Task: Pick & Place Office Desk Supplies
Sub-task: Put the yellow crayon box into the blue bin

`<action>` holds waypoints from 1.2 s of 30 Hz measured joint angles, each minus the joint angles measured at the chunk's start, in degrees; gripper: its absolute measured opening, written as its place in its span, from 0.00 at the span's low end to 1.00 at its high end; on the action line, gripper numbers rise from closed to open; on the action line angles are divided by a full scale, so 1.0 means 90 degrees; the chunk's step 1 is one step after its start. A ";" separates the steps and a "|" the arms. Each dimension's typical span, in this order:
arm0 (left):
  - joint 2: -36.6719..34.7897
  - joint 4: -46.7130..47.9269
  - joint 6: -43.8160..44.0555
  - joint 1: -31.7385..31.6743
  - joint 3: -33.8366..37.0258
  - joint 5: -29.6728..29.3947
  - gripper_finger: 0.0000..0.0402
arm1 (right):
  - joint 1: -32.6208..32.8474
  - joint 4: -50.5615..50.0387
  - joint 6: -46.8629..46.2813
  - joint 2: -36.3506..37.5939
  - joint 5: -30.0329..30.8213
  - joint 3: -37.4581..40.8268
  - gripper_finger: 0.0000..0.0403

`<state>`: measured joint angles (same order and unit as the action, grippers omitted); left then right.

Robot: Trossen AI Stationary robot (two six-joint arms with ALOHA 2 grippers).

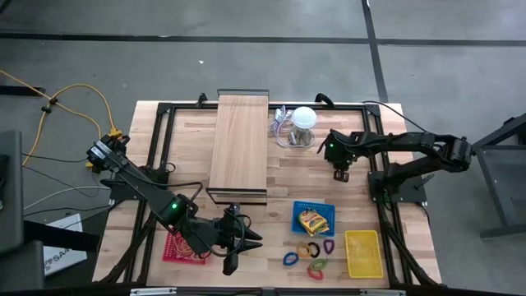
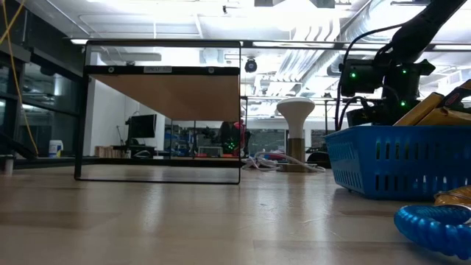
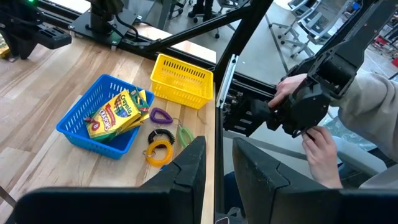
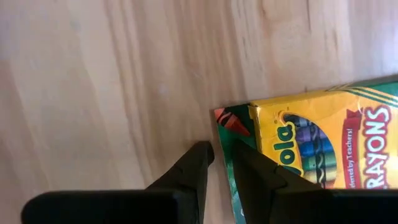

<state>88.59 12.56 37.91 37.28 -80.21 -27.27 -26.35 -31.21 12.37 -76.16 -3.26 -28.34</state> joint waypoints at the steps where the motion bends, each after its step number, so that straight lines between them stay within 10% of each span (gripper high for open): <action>1: 0.0001 0.0000 0.0000 0.0000 -0.0002 0.0000 0.19 | 0.0000 0.0015 -0.0050 -0.0001 -0.0057 0.0000 0.16; 22: 0.0001 0.0000 0.0000 0.0000 0.0001 0.0000 0.19 | 0.0931 -0.0082 0.0420 -0.0012 0.1110 0.0012 0.16; 36: 0.0001 0.0000 0.0000 0.0000 -0.0001 0.0000 0.19 | 0.0862 -0.0066 -0.0123 -0.0005 0.0326 0.0005 0.12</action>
<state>88.60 12.56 37.91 37.28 -80.22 -27.27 -18.59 -31.80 11.26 -76.20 -0.32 -28.29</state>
